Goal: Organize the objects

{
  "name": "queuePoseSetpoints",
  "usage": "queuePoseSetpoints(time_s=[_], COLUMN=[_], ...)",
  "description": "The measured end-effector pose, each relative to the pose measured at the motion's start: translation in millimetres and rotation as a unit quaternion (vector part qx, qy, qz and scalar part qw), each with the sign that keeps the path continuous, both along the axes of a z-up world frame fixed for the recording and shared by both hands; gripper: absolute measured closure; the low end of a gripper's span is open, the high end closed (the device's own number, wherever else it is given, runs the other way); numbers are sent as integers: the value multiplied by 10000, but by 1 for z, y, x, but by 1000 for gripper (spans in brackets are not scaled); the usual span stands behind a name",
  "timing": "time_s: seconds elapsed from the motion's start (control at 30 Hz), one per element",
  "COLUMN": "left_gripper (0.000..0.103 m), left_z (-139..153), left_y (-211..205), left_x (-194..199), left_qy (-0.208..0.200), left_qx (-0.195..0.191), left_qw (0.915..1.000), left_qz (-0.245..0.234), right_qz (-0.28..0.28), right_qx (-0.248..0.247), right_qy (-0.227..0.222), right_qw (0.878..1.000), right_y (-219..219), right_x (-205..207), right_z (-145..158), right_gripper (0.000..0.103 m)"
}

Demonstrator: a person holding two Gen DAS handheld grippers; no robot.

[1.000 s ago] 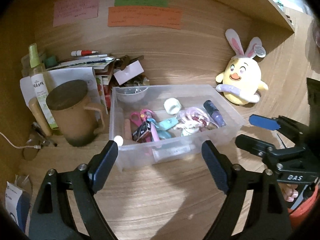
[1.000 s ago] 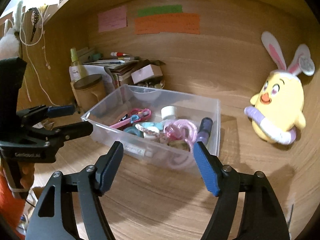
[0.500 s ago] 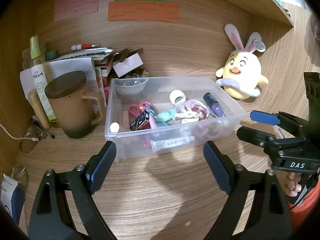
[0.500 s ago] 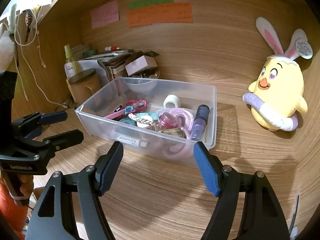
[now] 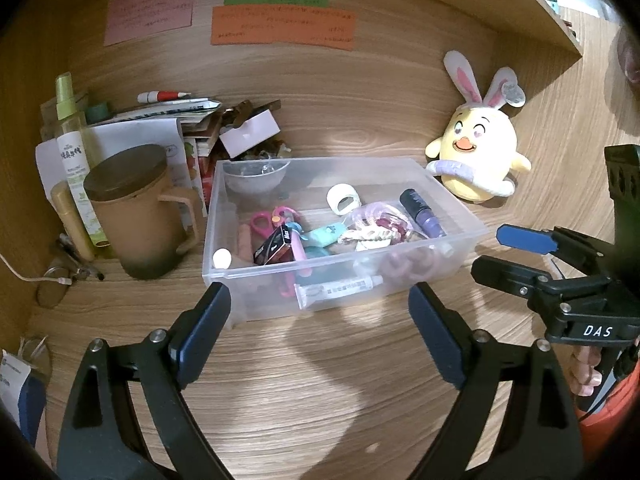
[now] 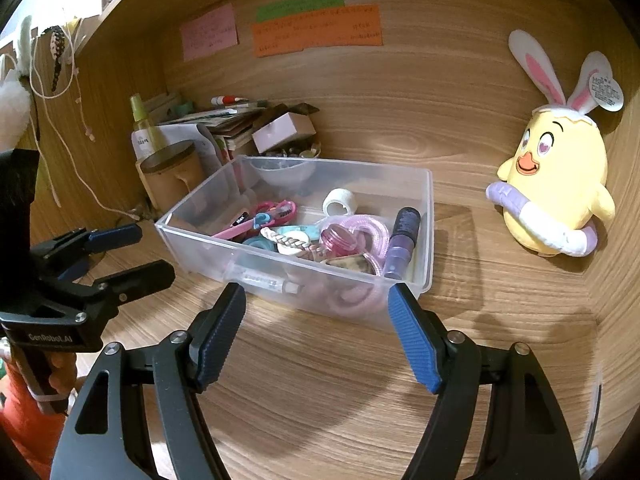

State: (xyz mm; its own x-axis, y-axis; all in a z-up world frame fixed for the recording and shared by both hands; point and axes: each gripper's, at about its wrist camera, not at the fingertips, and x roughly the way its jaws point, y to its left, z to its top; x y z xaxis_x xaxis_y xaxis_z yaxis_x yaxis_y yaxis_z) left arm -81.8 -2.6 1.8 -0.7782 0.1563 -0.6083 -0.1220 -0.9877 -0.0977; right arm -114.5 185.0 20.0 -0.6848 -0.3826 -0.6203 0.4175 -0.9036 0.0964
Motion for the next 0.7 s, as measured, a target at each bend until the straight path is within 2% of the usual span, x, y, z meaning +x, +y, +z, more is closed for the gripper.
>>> queuePoseSetpoints(time_s=[0.7], left_gripper=[10], left_z=[1], left_y=[-1], left_x=[1], left_qy=[-21], left_qx=[33], left_qw=[10000], left_qz=[-68], right_qz=[-72], right_qx=[91], right_qy=[104], right_qw=[9999], right_y=[-6], right_x=[3], right_z=[1], right_gripper=[30])
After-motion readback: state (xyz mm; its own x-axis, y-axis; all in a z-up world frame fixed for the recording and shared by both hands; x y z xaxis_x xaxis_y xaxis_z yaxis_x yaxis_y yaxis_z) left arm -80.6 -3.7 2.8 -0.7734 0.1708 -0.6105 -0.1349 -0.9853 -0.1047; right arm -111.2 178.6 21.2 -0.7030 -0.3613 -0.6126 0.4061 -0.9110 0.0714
